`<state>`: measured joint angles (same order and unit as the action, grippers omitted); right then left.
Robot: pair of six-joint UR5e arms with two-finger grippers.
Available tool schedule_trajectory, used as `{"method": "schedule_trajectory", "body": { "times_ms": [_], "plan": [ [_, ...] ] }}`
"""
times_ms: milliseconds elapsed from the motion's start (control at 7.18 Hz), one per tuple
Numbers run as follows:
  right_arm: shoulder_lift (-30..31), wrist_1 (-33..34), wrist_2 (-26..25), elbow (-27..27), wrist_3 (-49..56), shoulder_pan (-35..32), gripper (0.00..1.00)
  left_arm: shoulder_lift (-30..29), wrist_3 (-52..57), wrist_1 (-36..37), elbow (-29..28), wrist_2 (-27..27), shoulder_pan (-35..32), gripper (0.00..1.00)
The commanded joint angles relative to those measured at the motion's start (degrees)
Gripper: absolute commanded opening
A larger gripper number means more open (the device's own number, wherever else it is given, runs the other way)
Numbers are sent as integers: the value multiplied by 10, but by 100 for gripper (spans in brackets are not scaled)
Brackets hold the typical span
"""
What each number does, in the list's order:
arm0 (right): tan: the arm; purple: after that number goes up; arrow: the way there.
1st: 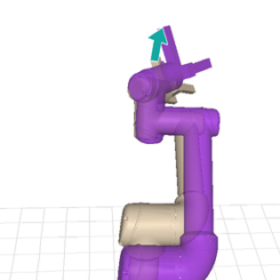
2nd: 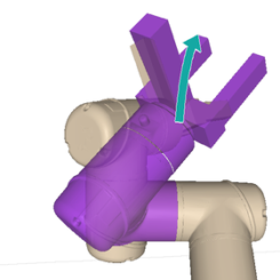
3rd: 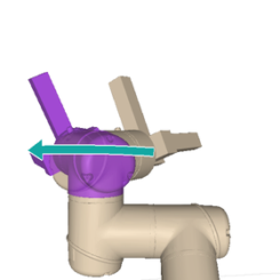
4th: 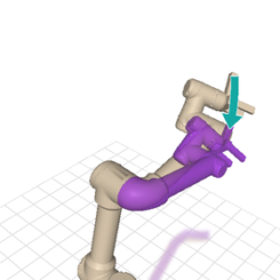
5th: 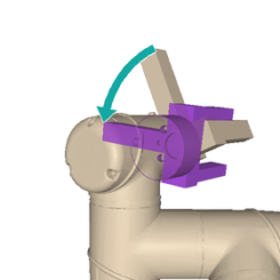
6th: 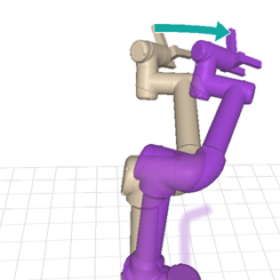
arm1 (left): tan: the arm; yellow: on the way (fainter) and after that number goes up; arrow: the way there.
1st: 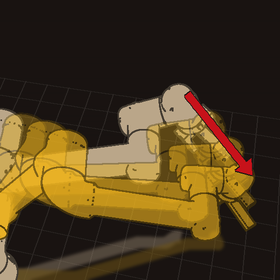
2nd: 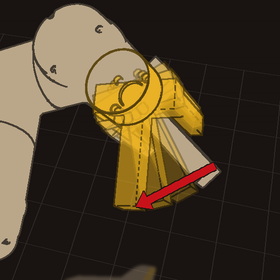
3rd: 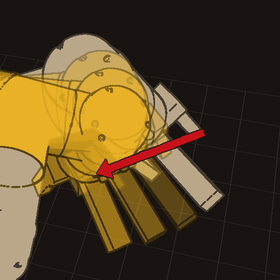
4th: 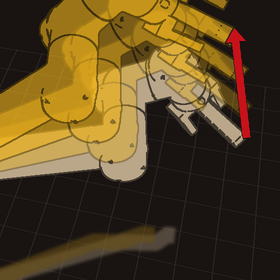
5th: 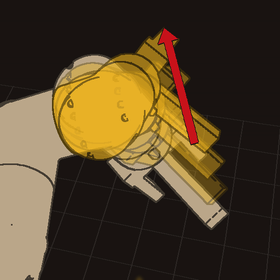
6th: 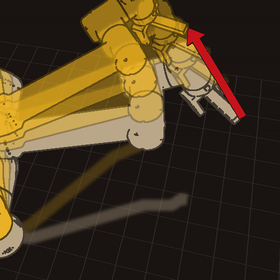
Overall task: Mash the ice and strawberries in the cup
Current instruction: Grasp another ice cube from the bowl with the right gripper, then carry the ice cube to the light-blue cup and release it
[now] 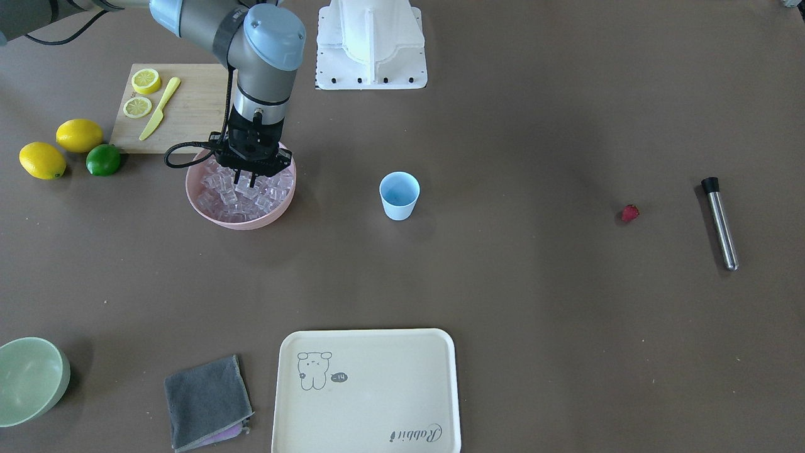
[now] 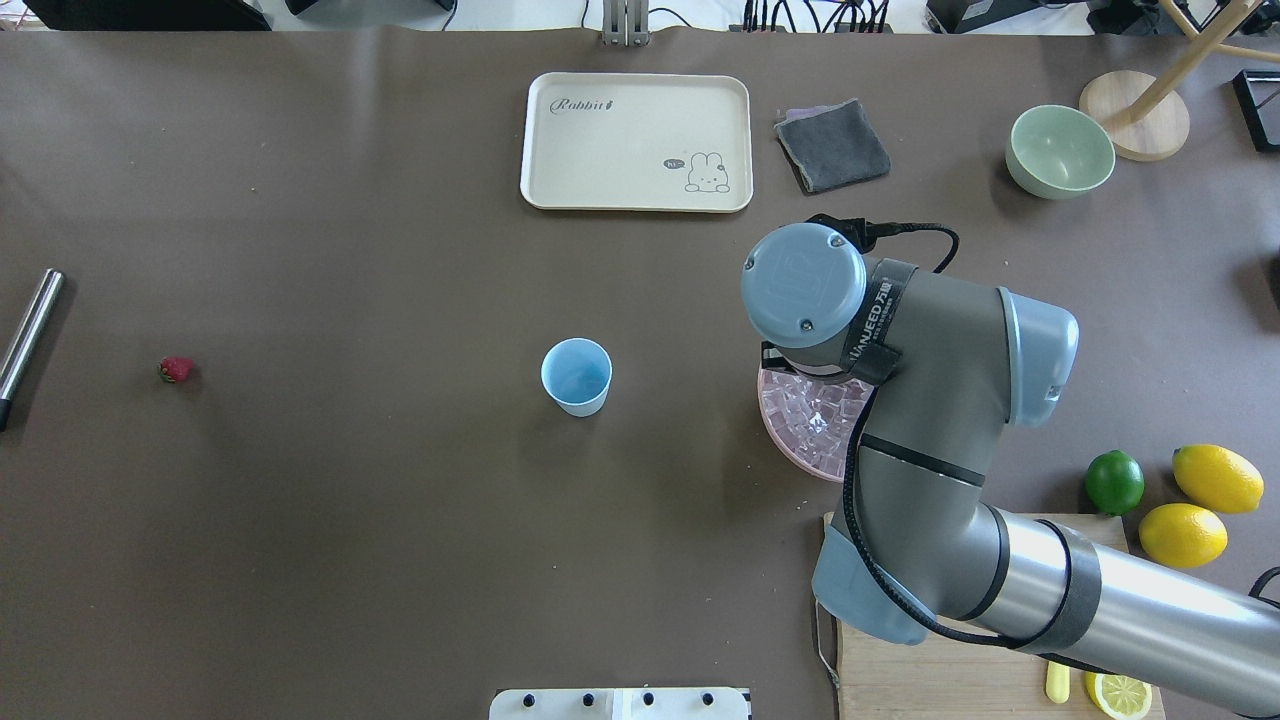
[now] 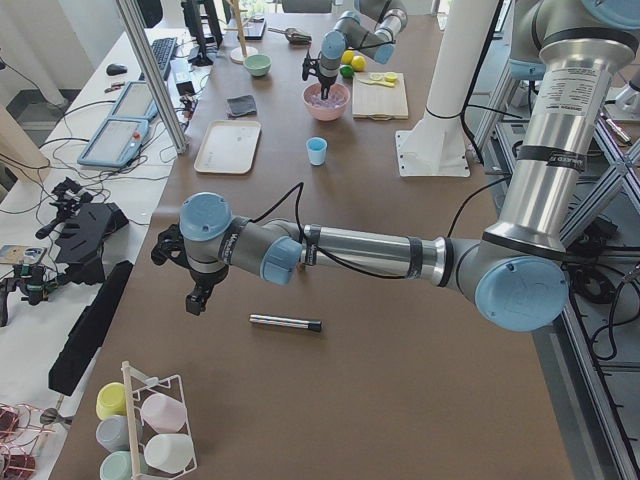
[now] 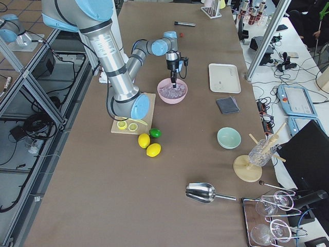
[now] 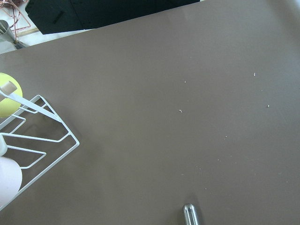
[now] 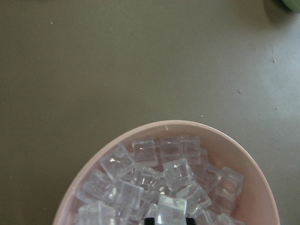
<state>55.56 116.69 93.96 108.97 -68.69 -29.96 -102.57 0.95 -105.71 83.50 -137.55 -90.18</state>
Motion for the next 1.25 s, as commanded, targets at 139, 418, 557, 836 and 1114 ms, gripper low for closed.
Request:
{"method": "schedule_trajectory", "body": {
  "times_ms": [139,418,557,836,1114],
  "plan": [
    [-67,-62,20,-18,-68,-5,21,0,-1,1,1,-1,0,99],
    [-187,-71,19,-142,-145,11,22,0,-1,2,0,-31,-4,99],
    [-189,-176,17,-199,-196,19,22,0,-1,1,-2,-31,-4,99],
    [-209,-227,16,-228,-219,27,22,0,-1,2,-3,-31,-5,99],
    [-207,-226,8,-227,-215,37,22,4,-1,1,-4,-31,-5,99]
  ]
}}
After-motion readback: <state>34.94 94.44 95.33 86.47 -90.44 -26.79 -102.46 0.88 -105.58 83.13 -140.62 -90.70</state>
